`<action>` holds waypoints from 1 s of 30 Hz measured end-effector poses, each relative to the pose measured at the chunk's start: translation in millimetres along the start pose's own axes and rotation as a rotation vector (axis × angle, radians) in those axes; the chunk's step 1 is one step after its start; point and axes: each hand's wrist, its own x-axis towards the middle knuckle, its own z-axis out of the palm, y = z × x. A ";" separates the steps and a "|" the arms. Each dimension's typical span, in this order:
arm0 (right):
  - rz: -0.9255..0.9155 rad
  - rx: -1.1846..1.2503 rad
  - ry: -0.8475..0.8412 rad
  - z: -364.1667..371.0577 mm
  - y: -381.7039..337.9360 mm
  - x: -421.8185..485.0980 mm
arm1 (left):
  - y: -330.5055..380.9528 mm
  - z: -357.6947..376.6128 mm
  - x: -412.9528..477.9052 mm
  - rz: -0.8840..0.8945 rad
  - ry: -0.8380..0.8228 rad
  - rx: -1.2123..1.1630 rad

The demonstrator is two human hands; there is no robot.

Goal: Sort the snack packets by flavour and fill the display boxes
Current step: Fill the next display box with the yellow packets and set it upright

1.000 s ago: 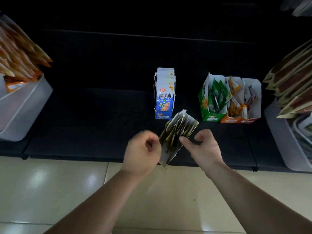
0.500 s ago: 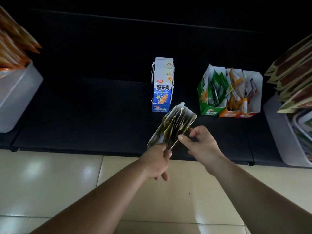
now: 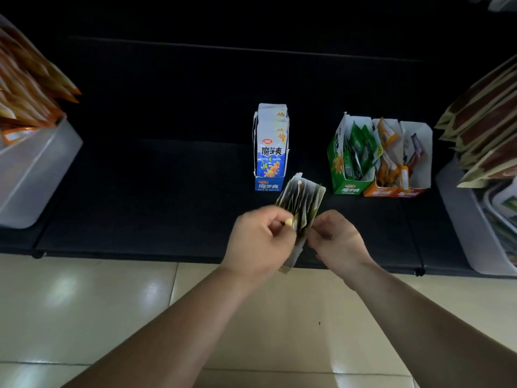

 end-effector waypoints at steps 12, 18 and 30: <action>-0.277 -0.231 0.097 -8.2 -24.2 -30.3 | 15.8 -14.8 19.0 -0.159 0.059 -0.149; -0.223 -0.125 0.093 -8.0 -25.2 -30.2 | -39.3 -13.7 14.1 -0.206 -0.093 0.338; -0.151 -0.047 0.044 -20.9 -7.2 -23.6 | -65.0 14.1 24.4 -0.260 0.003 0.477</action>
